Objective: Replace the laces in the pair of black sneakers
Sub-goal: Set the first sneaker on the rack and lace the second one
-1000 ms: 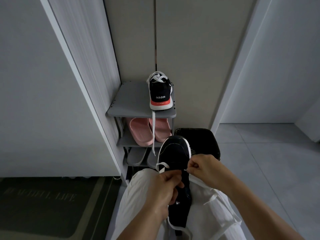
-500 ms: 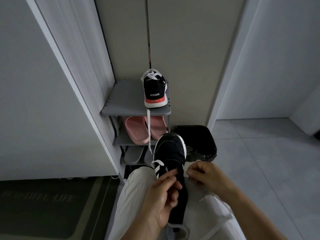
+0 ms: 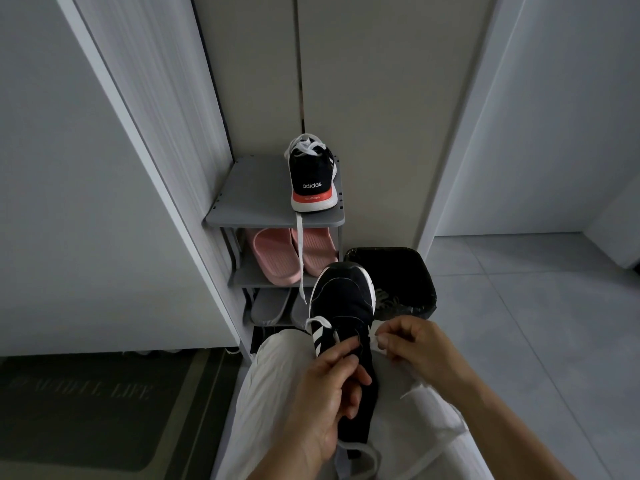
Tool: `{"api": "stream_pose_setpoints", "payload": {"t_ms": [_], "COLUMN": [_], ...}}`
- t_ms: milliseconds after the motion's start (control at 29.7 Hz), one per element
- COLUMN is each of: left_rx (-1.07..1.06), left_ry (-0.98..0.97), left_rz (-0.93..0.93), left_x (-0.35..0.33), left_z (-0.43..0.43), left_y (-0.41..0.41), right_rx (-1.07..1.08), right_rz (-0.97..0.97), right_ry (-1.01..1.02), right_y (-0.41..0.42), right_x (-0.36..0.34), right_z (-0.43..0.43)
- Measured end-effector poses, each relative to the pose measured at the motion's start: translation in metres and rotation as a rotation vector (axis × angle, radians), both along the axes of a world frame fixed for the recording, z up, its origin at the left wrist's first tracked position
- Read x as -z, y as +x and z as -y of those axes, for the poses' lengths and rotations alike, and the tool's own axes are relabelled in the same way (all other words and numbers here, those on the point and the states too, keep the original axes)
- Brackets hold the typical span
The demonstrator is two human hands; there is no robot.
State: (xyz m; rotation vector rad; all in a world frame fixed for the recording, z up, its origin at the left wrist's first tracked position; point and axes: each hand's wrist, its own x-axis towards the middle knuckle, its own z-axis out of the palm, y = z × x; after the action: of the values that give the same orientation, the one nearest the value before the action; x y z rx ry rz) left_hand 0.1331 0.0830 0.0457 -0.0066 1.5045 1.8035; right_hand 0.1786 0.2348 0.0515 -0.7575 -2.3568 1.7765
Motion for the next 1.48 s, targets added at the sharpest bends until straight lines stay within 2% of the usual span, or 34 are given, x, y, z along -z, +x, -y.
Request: {"api": "stream_pose_setpoints", "payload": {"t_ms": [134,336,538,605,740,840,1008,1076,1177,1311,1479], "left_rx": [-0.002,0.009,0.050,0.089,0.104,0.039,-0.115,-0.120,-0.115,-0.097,-0.099], "left_ry": [-0.013,-0.015,-0.067,-0.078,-0.064,-0.015,0.279,0.384,0.404,0.308,0.248], "left_rz": [-0.050,-0.083,-0.232,-0.275,-0.268,-0.197,0.281,0.365,0.381,0.335,0.284], "left_x": [0.002,0.001,0.000,0.001,0.003,0.000,-0.016,-0.018,-0.017,-0.013,-0.010], "left_z": [0.001,0.002,0.001,0.001,0.003,0.000,-0.010,-0.010,-0.008,-0.005,-0.003], "left_y": [0.001,0.004,0.005,0.010,0.016,0.009,0.002,0.001,0.001,0.004,0.003], "right_rx": [-0.045,-0.098,-0.117,-0.109,-0.023,-0.024,-0.071,-0.073,-0.069,-0.106,-0.175], "right_rz": [0.011,0.057,0.052,0.064,0.056,0.037,0.049,0.052,0.051,0.034,-0.002], "right_ry": [0.146,0.234,0.449,0.393,0.149,0.178,0.329,0.394,0.468,0.673,0.636], "right_y": [-0.003,-0.005,-0.009,-0.010,-0.006,-0.008,-0.020,-0.023,-0.025,-0.024,-0.022], "right_x": [-0.007,-0.009,-0.016,-0.015,-0.014,-0.015,-0.015,-0.016,-0.021,-0.022,-0.020], "right_z": [0.003,0.008,0.011,0.009,-0.003,-0.005,0.001,0.002,0.004,0.006,0.003]}}
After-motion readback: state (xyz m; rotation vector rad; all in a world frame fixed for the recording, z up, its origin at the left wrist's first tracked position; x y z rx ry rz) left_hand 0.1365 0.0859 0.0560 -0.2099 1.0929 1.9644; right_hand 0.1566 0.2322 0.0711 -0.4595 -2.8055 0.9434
